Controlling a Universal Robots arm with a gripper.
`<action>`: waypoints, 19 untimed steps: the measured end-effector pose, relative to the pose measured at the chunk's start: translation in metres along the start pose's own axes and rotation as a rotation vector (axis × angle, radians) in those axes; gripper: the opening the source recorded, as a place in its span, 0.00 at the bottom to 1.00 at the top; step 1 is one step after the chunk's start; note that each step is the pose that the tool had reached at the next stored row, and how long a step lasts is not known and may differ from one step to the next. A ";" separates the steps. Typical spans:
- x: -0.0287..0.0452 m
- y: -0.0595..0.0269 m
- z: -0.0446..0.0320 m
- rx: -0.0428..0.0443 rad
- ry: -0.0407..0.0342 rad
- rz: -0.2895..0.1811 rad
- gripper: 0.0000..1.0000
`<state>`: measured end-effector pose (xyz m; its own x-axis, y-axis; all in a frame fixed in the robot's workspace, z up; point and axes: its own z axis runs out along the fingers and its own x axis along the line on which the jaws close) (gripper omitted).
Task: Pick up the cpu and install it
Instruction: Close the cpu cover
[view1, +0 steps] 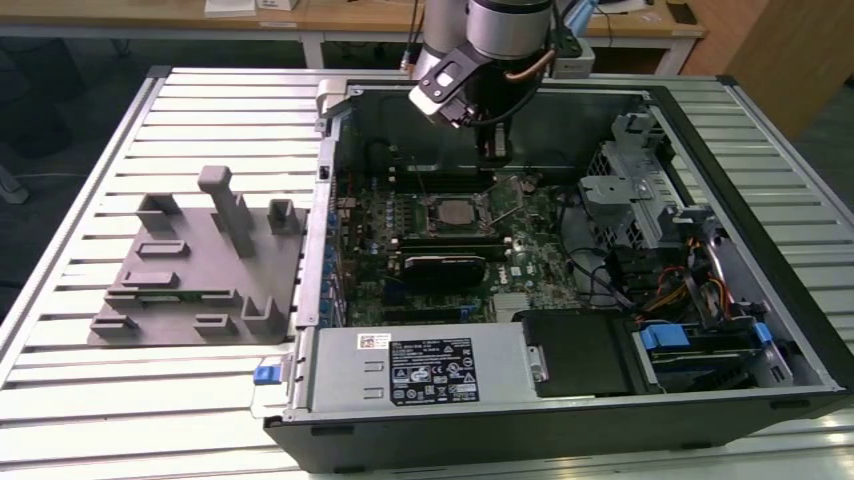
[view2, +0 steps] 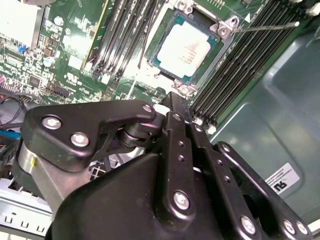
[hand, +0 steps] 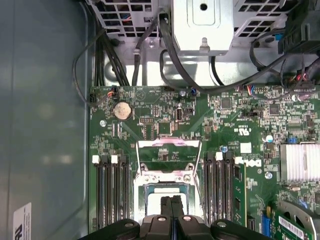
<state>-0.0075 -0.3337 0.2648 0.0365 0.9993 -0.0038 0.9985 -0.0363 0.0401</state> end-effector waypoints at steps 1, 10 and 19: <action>0.0000 0.0013 0.0001 0.0000 0.0000 0.000 0.11; 0.0005 0.0124 0.0005 0.0001 -0.0001 0.000 0.11; 0.0008 0.0221 0.0009 0.0000 0.0001 0.000 0.11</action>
<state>0.0146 -0.3336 0.2647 0.0365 0.9993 -0.0037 0.9985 -0.0363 0.0401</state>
